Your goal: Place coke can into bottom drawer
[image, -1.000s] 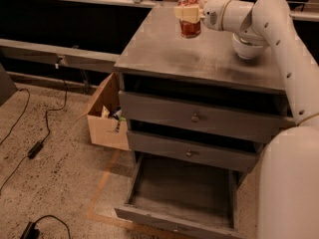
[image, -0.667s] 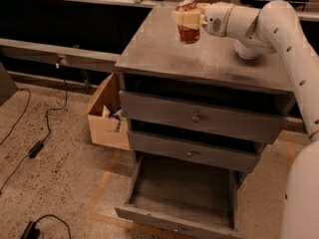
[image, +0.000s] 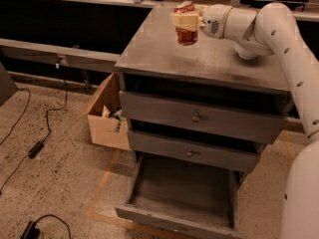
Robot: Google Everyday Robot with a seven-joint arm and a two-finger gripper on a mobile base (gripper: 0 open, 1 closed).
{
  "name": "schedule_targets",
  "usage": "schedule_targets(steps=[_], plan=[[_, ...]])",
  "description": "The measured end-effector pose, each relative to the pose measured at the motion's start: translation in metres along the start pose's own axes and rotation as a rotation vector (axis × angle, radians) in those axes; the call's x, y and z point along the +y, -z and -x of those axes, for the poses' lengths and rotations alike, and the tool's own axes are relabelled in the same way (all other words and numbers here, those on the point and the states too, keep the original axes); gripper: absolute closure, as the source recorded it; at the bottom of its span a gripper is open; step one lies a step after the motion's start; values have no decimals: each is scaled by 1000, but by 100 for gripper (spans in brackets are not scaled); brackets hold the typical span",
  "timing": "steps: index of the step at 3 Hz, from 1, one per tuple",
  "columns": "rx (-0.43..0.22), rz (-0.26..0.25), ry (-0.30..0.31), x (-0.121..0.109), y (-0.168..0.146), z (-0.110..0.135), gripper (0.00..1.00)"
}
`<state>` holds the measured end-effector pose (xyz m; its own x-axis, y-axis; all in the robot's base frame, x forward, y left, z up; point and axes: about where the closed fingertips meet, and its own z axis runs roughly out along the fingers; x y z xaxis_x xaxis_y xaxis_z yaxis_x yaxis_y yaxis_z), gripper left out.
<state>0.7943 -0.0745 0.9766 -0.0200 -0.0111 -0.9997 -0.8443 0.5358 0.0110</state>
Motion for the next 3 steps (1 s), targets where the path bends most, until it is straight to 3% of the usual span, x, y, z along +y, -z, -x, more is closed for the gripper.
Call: schedule_targets(steps=[1, 2, 3], plan=[[-1, 9, -34, 18, 5, 3, 100], [-100, -27, -99, 68, 44, 63, 100], [-160, -13, -180, 118, 71, 69, 100]])
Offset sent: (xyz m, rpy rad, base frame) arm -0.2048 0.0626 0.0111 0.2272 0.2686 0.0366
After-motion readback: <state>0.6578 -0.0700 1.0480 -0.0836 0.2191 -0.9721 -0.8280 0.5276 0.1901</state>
